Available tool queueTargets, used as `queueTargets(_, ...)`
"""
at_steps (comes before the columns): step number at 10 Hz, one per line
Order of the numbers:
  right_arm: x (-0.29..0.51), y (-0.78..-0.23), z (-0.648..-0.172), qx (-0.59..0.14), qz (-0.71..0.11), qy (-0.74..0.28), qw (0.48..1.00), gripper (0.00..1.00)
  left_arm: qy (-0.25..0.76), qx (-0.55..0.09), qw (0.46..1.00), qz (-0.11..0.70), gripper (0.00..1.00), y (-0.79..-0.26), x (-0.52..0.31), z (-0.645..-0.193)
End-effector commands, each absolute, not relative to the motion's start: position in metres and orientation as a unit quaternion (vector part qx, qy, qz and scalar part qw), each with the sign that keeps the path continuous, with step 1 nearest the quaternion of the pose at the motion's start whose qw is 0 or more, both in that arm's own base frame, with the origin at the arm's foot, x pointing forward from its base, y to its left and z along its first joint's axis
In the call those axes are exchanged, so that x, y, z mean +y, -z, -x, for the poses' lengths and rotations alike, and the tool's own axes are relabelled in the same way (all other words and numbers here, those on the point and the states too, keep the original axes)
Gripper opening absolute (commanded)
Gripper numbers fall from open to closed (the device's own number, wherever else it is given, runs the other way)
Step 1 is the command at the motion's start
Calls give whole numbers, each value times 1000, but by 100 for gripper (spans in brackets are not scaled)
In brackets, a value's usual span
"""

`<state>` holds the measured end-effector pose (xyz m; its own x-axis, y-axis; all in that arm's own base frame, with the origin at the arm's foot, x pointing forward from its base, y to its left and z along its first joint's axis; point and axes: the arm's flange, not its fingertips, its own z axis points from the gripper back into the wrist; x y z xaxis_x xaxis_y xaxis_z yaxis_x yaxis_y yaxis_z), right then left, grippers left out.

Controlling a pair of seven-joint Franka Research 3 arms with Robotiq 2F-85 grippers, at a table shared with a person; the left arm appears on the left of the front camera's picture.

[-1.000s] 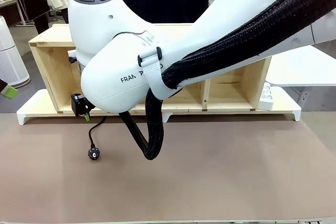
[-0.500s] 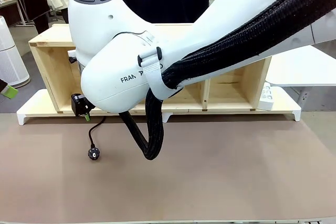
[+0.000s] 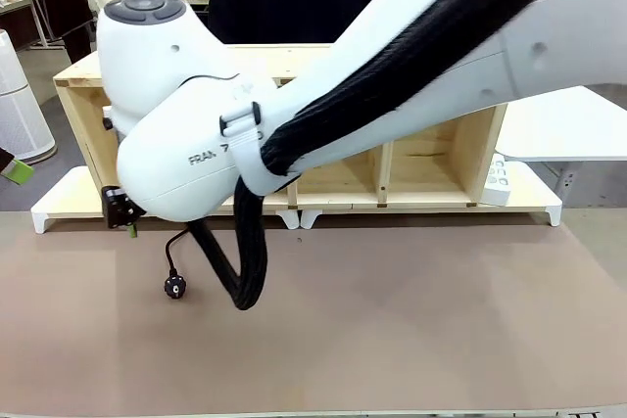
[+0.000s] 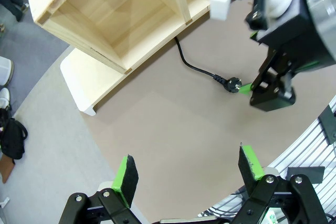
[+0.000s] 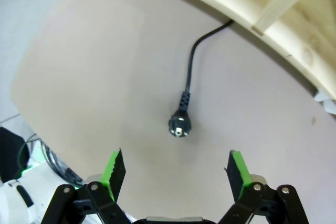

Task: Perform cable management.
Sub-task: When the cord part of the Power Cable appears at the lower middle area of the table and stops, grasp the cord part of the Power Cable.

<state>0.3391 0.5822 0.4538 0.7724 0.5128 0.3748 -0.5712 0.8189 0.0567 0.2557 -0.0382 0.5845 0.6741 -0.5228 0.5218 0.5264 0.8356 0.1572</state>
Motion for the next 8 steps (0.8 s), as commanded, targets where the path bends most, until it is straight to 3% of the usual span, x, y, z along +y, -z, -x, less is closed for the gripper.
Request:
queueTargets(1,604,-439,-349,-163,-68,-263,949,100,289,-290,913,2,100,-585,-38,-258)
queueTargets(8,617,-388,-375,-111,-24,-231,966,100,289,-290,913,2,100,-585,-38,-258)
